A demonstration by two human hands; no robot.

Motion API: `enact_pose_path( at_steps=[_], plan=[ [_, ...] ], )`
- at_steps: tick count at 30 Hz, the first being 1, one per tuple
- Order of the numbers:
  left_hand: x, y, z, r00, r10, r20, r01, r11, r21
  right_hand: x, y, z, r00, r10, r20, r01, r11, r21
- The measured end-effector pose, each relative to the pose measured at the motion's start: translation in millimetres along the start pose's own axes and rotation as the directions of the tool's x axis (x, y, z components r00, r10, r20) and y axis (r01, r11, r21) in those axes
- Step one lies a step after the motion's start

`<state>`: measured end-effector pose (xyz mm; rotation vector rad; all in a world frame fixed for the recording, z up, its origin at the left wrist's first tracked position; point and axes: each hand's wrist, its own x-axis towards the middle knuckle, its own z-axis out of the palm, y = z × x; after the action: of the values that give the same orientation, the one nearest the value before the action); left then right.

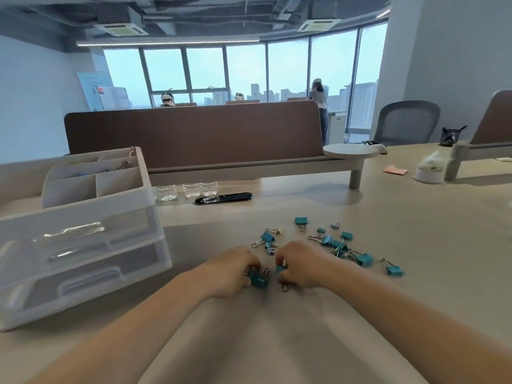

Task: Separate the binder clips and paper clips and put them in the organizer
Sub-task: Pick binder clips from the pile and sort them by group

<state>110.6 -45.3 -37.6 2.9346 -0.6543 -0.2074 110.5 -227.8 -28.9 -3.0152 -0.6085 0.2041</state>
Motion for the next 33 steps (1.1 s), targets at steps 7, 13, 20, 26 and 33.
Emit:
enact_pose_path(
  at_steps=[7,13,20,26,33],
  plan=[
    [2.0,-8.0,7.1,0.989,-0.088,-0.123,0.077,0.993,-0.091,4.2,0.4,3.3,0.998,-0.002,-0.059,0.002,1.000,0.001],
    [3.2,12.6,9.7,0.989,-0.087,-0.120,0.063,0.979,-0.194,3.2,14.7,3.7,0.986,0.047,-0.161,-0.018,0.985,0.173],
    [1.7,16.8,15.4,0.993,-0.110,-0.032,0.109,0.994,-0.019,19.6,15.4,7.9,0.986,0.059,-0.157,-0.005,0.946,0.323],
    [9.9,9.1,16.2,0.996,-0.035,-0.076,0.034,0.999,-0.005,39.5,15.3,5.0,0.985,0.089,-0.148,-0.032,0.936,0.351],
    [19.5,-5.0,13.1,0.983,-0.147,-0.113,0.111,0.956,-0.273,63.0,15.2,2.0,0.991,0.063,-0.116,-0.042,0.983,0.180]
  ],
)
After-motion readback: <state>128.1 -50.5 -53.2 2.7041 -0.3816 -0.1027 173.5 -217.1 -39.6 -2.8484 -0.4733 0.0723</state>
